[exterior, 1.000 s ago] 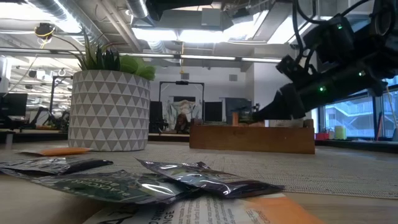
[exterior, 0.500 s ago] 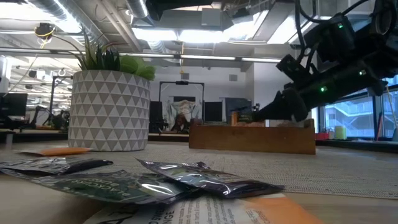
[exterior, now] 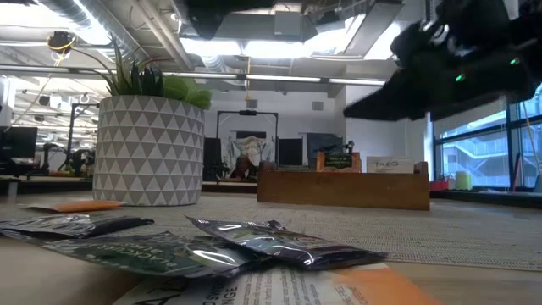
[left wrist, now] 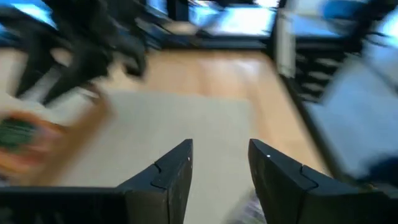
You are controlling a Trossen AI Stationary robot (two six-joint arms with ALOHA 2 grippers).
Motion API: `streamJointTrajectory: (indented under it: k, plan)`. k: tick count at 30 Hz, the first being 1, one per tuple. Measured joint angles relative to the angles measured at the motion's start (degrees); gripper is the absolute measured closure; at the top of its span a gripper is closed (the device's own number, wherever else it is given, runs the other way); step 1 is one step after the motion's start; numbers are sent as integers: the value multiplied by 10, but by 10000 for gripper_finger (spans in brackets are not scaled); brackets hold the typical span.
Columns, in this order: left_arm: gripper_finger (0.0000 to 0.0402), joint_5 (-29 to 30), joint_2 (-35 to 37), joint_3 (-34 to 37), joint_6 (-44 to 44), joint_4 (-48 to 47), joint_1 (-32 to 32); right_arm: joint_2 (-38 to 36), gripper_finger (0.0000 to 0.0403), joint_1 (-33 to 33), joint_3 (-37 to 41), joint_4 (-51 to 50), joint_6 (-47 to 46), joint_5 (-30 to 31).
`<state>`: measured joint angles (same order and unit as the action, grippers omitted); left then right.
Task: Pick & Place Tea
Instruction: Put the violet tea bag into the left section of the wooden organizer
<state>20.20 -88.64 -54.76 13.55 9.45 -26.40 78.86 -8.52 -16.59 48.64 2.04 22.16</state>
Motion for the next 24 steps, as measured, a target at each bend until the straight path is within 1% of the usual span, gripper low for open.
streamJointTrajectory:
  k: [2, 4, 6, 8, 11, 13, 15, 18, 24]
  plan:
    - [249, -45, -8, 0, 32, 0, -6, -2, 263, -18, -8, -1, -2, -71]
    - [249, -57, -21, 0, 56, 2, -14, 1, 263, -43, -21, -11, -1, -132]
    - [249, -62, -43, 0, 78, 11, -20, 11, 263, -73, -44, -36, 10, -167]
    - [249, -65, -69, 0, 112, 23, -22, 25, 263, -106, -80, -83, 28, -169]
    - [249, -75, -101, 0, 192, 27, -22, 49, 263, -151, -149, -172, 36, -129]
    - [249, -79, -114, 0, 250, 24, -20, 69, 263, -172, -193, -237, 24, -110]
    - [249, -78, -127, 0, 299, 23, -20, 94, 263, -189, -233, -281, 8, -110]
    - [249, -84, -136, 0, 344, 26, -20, 138, 263, -215, -268, -306, -8, -111]
    - [249, -80, -136, 0, 399, 25, -20, 233, 263, -247, -309, -290, -26, -113]
